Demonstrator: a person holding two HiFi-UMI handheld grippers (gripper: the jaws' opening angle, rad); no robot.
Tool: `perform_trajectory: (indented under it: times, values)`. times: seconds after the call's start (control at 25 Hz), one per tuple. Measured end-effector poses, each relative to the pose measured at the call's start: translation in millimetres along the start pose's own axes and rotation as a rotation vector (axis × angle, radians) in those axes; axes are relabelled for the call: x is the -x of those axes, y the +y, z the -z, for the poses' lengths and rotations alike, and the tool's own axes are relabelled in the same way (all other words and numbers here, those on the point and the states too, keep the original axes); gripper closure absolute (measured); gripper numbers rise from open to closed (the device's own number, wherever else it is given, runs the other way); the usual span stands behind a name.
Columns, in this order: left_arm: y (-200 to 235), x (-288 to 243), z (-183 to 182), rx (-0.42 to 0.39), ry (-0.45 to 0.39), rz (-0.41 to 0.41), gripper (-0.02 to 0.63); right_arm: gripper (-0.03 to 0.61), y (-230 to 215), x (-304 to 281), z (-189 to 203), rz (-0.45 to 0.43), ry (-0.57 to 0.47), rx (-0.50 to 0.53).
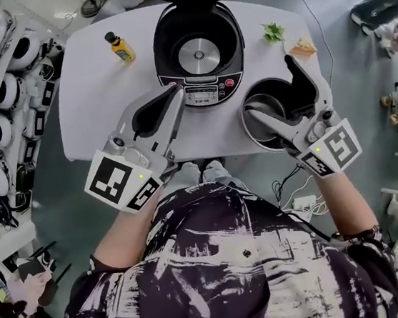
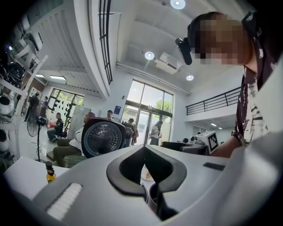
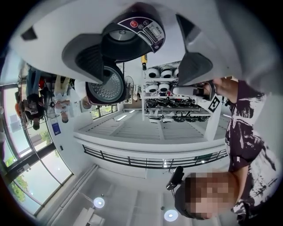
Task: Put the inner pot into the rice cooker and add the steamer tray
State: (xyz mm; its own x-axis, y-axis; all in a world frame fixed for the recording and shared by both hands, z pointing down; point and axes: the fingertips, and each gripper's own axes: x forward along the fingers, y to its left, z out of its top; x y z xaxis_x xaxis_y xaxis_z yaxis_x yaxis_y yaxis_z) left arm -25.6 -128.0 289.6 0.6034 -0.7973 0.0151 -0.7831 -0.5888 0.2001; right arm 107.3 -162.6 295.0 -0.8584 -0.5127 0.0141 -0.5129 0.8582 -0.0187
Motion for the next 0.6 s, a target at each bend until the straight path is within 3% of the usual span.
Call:
perform_trajectory:
  times: [0.32,0.44,0.6]
  values:
    - [16,-12,-3,0.018,0.003,0.091,0.609,0.095,-59,13,36,0.154,0.16,0.032]
    - [25,-14,1,0.027,0.013,0.102,0.609,0.095,-105,40,73,0.24,0.284,0.011]
    - [28,-21,9,0.061,0.019,0.137,0.609,0.097,-147,100,149,0.345,0.524,-0.123]
